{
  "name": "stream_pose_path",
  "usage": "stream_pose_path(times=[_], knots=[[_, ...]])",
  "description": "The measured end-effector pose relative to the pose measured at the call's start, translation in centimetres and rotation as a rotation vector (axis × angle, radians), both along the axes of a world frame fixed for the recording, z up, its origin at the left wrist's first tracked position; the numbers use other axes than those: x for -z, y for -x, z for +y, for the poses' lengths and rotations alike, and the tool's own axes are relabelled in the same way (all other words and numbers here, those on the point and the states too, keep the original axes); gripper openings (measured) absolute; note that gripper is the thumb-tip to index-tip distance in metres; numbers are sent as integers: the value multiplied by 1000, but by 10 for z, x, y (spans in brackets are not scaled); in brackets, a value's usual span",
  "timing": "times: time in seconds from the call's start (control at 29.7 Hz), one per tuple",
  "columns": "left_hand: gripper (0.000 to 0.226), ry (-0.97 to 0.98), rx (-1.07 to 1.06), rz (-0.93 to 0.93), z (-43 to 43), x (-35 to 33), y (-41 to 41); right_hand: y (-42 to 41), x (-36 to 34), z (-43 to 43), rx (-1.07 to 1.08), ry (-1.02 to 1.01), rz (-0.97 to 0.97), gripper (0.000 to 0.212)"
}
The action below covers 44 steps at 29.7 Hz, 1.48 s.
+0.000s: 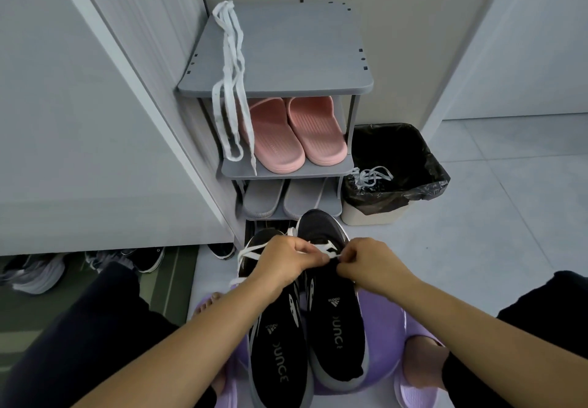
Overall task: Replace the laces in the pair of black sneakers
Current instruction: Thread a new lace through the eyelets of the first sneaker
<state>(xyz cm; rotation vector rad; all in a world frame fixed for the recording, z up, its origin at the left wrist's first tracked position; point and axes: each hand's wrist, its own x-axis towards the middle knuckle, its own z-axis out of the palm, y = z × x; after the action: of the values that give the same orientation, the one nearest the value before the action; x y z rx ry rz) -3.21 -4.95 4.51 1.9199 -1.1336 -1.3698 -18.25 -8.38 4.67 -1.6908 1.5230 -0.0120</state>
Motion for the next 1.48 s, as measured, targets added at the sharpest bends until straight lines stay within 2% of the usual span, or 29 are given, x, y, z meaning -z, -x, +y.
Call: stream_pose_path(times=[0.13,0.2,0.27,0.34,0.37,0.47,0.71,0.78,0.91,1.28,1.48], knots=[[8,68,18,-60,3,3,4,10,-3,3,264,-197,-346,12],[1,94,29,-129,4,4,7,12,-5,6,341,-257,-435,15],[13,99,44,-188,8,5,10,14,-6,7,383,-280,-489,22],[11,104,77,-219,11,6,13,15,-6,8,404,-297,-523,25],[5,117,95,-228,12,6,15,15,-6,9,406,-304,-532,24],[15,132,124,-244,12,7,21,15,-5,9,408,-308,-542,20],[9,127,200,-309,5,11,24,16,-3,8,435,-329,-554,17],[7,121,122,-246,5,12,24,16,-2,8,437,-334,-556,20],[13,92,-113,-9,5,13,23,17,-1,8,450,-344,-568,21],[8,113,-142,118,5,8,23,16,2,8,514,-335,-588,17],[19,113,-115,44,5,8,24,14,3,10,456,-278,-579,10]])
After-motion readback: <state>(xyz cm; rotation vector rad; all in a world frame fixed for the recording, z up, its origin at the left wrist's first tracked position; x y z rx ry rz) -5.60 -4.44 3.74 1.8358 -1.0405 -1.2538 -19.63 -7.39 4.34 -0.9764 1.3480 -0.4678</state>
